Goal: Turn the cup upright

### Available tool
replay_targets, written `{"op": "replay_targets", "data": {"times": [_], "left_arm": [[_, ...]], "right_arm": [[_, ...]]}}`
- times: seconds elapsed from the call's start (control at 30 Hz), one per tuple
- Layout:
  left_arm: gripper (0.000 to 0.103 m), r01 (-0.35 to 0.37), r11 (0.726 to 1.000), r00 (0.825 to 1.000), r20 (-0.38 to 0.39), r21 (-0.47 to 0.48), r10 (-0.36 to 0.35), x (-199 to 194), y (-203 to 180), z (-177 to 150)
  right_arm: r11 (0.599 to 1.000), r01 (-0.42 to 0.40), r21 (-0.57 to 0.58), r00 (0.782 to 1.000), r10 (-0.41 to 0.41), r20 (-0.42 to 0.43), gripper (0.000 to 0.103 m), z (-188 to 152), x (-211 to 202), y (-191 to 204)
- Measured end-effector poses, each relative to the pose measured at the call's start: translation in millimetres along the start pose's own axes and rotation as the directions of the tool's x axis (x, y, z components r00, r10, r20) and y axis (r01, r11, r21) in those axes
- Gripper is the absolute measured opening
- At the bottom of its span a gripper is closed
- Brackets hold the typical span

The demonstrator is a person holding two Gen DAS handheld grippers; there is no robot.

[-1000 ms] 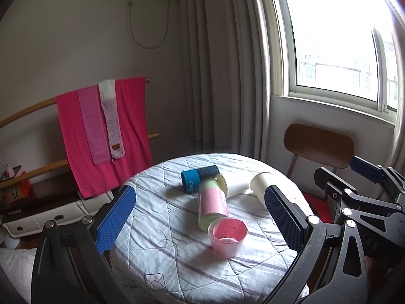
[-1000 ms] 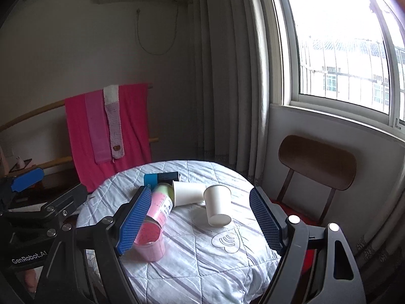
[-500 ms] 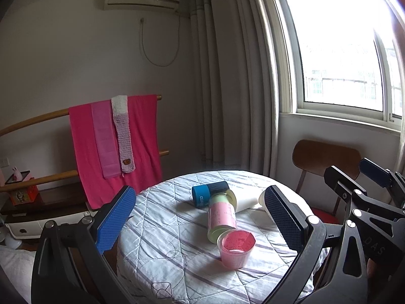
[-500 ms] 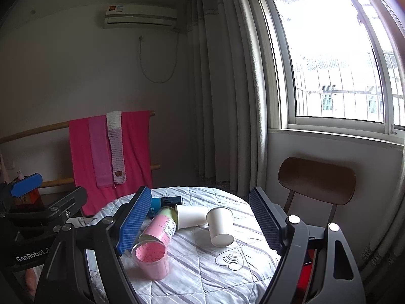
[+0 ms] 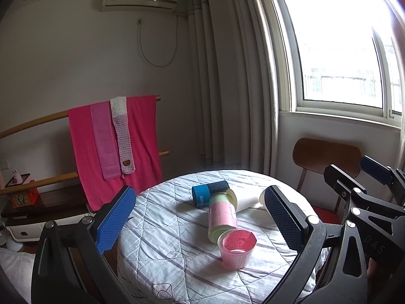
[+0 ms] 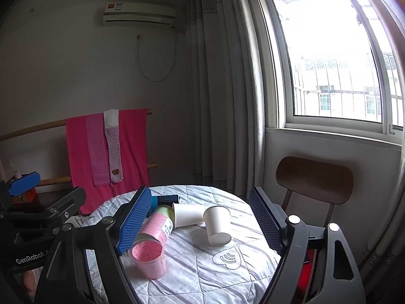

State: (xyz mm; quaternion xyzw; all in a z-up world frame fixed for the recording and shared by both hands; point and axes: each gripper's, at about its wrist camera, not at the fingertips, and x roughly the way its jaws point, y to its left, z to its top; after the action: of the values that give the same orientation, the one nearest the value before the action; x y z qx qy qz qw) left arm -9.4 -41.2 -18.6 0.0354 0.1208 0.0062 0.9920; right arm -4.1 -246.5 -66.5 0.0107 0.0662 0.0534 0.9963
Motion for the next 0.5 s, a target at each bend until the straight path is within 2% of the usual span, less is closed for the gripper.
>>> {"op": "replay_targets", "data": {"times": [0.5], "left_arm": [[0.103, -0.011, 1.0, 1.0, 0.001, 0.008, 0.011, 3.4, 0.4, -0.2]], "right_arm": [[1.0, -0.003, 0.004, 1.0, 0.003, -0.016, 0.081, 0.1, 5.1, -0.7]]}}
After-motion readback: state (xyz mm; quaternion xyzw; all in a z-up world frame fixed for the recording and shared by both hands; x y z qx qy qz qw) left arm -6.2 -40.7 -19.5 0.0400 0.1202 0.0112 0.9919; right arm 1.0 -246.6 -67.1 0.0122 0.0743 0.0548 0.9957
